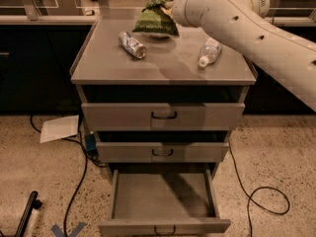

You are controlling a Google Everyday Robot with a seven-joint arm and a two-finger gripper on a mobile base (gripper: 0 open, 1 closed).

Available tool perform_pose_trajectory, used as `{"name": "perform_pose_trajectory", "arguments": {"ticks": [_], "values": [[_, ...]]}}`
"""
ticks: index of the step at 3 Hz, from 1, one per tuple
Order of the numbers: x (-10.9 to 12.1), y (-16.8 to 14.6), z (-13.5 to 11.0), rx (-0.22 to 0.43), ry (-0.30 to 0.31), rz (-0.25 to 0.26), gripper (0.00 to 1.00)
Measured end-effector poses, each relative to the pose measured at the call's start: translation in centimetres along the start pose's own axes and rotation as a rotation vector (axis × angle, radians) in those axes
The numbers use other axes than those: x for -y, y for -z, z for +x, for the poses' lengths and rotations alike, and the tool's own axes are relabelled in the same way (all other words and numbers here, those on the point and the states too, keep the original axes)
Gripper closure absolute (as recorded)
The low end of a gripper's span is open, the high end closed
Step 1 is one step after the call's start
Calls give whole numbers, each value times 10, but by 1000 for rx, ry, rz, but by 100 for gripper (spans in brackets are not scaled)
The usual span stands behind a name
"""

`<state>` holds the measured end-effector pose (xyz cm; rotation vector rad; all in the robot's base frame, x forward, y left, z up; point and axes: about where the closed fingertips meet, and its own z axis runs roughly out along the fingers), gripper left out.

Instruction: Pick green jalapeno chip bag from bottom drawer and place on counter

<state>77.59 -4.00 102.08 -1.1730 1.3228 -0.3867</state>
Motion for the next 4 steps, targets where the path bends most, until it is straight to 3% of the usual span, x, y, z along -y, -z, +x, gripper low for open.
{"name": "perform_pose_trajectory", "arguments": {"ticks": [2, 4], "values": [[-23, -27, 27, -71, -15, -60, 100], [-45, -32, 57, -136, -47, -87, 100]]}}
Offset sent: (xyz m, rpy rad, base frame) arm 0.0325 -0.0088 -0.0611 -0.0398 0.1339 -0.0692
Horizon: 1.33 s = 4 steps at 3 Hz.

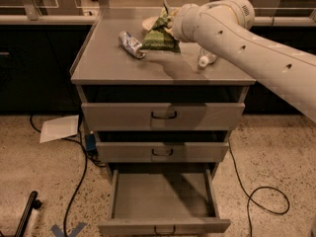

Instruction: Pick green jalapeno chip bag from bottom drawer and place on counter

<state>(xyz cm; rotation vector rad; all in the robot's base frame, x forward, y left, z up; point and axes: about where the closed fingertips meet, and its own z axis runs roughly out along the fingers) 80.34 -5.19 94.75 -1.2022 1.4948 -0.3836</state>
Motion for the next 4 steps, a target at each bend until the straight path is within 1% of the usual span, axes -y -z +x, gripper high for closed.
{"name": "perform_pose_trajectory", "arguments": {"ticks": [1, 2, 4], "values": [[-12, -3, 7, 2, -14, -8, 100], [-12, -3, 7, 3, -14, -8, 81], [-12, -3, 7, 3, -14, -8, 36]]}}
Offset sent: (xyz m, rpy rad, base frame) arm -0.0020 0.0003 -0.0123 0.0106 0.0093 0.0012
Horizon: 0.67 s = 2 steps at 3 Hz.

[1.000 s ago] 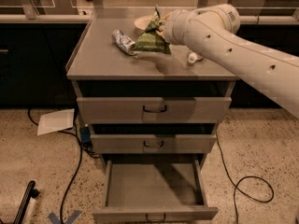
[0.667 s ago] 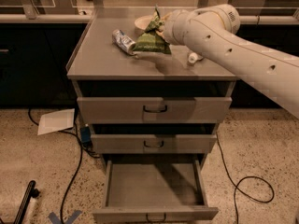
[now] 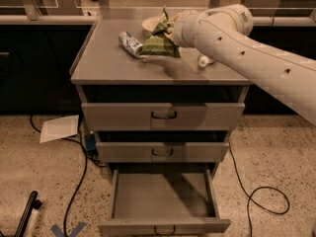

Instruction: Pick green jalapeno chip bag from bottom drawer and place on counter

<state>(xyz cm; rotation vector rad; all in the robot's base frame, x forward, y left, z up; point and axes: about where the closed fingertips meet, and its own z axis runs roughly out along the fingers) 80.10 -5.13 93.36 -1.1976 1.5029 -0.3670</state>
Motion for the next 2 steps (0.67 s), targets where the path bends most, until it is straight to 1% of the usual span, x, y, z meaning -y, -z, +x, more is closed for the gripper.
{"name": "perform_pose_trajectory", "arguments": {"ticks": [1, 2], "values": [[0, 0, 0, 0, 0, 0, 12], [0, 0, 0, 0, 0, 0, 0]]}}
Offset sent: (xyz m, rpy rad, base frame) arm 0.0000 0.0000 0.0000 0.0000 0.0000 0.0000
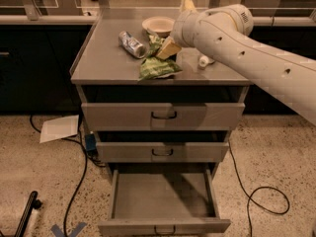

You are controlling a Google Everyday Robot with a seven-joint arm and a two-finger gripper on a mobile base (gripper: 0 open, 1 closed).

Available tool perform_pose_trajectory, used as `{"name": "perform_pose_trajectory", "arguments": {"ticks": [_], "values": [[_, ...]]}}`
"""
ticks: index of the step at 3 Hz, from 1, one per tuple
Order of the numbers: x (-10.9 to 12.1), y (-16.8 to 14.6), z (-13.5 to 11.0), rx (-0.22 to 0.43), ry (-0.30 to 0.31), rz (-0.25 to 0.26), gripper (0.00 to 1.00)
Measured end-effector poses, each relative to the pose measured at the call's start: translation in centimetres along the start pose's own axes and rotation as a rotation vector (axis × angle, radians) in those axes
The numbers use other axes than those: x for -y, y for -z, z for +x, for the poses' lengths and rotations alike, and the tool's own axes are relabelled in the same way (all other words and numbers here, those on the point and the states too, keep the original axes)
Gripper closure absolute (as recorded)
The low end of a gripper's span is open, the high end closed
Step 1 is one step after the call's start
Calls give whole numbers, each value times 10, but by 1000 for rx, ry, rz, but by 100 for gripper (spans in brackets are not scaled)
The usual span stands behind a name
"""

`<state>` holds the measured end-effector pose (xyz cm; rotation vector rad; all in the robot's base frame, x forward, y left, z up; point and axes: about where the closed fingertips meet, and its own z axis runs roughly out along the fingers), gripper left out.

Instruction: Pick green jalapeno chip bag from bottom drawer and place on counter

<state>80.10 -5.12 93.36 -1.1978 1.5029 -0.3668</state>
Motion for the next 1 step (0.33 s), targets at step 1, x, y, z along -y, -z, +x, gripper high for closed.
{"name": "perform_pose_trajectory", "arguments": {"ticks": [1], "values": [[0, 0, 0, 0, 0, 0, 0]]}}
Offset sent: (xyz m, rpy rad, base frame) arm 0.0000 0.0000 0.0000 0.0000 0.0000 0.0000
